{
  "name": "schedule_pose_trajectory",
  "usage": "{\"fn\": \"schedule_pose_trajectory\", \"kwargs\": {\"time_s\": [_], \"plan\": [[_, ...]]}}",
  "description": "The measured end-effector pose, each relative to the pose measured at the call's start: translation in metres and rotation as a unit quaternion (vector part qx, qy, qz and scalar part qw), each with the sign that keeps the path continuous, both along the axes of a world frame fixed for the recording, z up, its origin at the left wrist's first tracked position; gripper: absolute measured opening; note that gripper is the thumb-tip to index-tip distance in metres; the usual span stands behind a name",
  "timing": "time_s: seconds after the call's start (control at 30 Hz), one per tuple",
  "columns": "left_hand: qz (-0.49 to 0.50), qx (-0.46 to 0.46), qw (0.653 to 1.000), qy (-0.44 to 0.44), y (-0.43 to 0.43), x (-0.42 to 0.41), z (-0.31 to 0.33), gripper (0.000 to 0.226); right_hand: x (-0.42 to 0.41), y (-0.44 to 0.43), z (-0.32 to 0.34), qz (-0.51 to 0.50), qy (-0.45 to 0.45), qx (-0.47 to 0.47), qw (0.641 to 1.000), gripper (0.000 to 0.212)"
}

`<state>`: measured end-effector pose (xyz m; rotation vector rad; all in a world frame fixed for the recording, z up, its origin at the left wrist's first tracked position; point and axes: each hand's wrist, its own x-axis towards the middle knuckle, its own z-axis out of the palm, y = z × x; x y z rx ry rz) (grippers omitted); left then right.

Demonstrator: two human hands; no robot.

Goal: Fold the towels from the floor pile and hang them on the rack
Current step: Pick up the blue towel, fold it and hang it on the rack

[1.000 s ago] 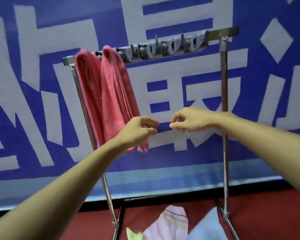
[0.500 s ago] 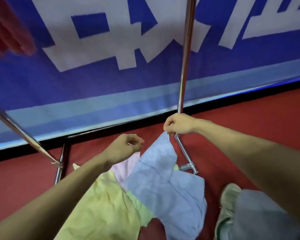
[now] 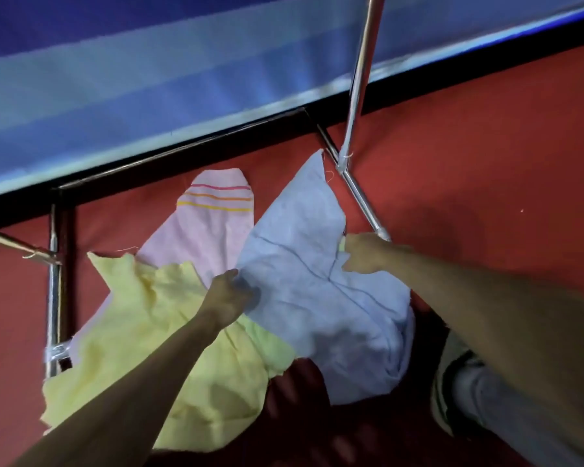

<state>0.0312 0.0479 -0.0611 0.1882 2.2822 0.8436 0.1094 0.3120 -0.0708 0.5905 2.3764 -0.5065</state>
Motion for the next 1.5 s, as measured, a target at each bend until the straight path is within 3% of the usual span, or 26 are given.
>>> {"fn": "schedule_pose_trajectory", "kwargs": {"time_s": [0.07, 0.13, 0.2, 0.3, 0.47, 0.6, 0.7, 0.77, 0.83, 1.03, 1.13, 1.23, 1.3, 1.37, 1.5], "plan": [[0.002, -0.029, 0.999, 0.017, 0.0, 0.0, -0.01, 0.042, 0.005, -0.004, -0.016, -0.01, 0.012, -0.011, 1.0, 0.047], [0.01, -0.033, 0.999, 0.028, 0.0, 0.0, -0.015, 0.05, 0.009, -0.009, -0.024, -0.021, 0.039, -0.013, 0.999, 0.036], [0.014, -0.047, 0.998, 0.034, -0.001, 0.002, -0.016, 0.037, 0.01, -0.014, -0.021, -0.021, 0.04, 0.008, 0.999, 0.017], [-0.042, -0.086, 0.994, 0.047, -0.005, 0.006, -0.016, 0.021, 0.007, -0.022, -0.013, 0.004, 0.038, 0.003, 0.999, 0.043], [-0.041, -0.079, 0.992, 0.084, -0.011, 0.008, -0.006, 0.016, 0.001, -0.032, 0.02, 0.013, 0.048, -0.016, 0.999, 0.039], [0.065, -0.004, 0.998, 0.019, -0.017, 0.014, 0.005, 0.007, 0.001, -0.035, 0.042, -0.042, 0.112, -0.044, 0.992, 0.033], [0.181, 0.093, 0.973, -0.107, -0.021, 0.019, 0.001, 0.033, -0.004, -0.038, 0.057, -0.136, 0.22, -0.093, 0.962, 0.027], [0.217, 0.145, 0.953, -0.157, -0.02, 0.023, -0.003, 0.021, -0.008, -0.038, 0.068, -0.184, 0.251, -0.151, 0.938, 0.014], [0.233, 0.16, 0.944, -0.167, -0.016, 0.026, -0.005, 0.015, -0.011, -0.036, 0.078, -0.199, 0.238, -0.195, 0.93, 0.013], [0.162, 0.158, 0.969, -0.101, 0.004, 0.023, 0.031, 0.011, -0.016, -0.041, 0.108, -0.135, 0.208, -0.241, 0.938, 0.023], [0.091, 0.182, 0.978, -0.038, 0.011, 0.015, 0.074, 0.051, -0.02, -0.056, 0.138, -0.071, 0.208, -0.223, 0.95, 0.027], [-0.097, 0.172, 0.98, 0.02, 0.011, 0.014, 0.126, 0.087, -0.024, -0.078, 0.185, 0.009, 0.242, -0.191, 0.951, 0.026], [-0.144, 0.188, 0.971, 0.038, 0.006, 0.012, 0.158, 0.078, -0.026, -0.092, 0.224, 0.075, 0.273, -0.176, 0.943, 0.028], [-0.141, 0.208, 0.967, 0.052, -0.002, 0.013, 0.196, 0.051, -0.022, -0.1, 0.263, 0.13, 0.311, -0.133, 0.932, 0.03], [-0.118, 0.187, 0.966, 0.135, -0.029, 0.022, 0.279, 0.014, -0.001, -0.114, 0.332, 0.153, 0.407, -0.046, 0.899, 0.025]]}}
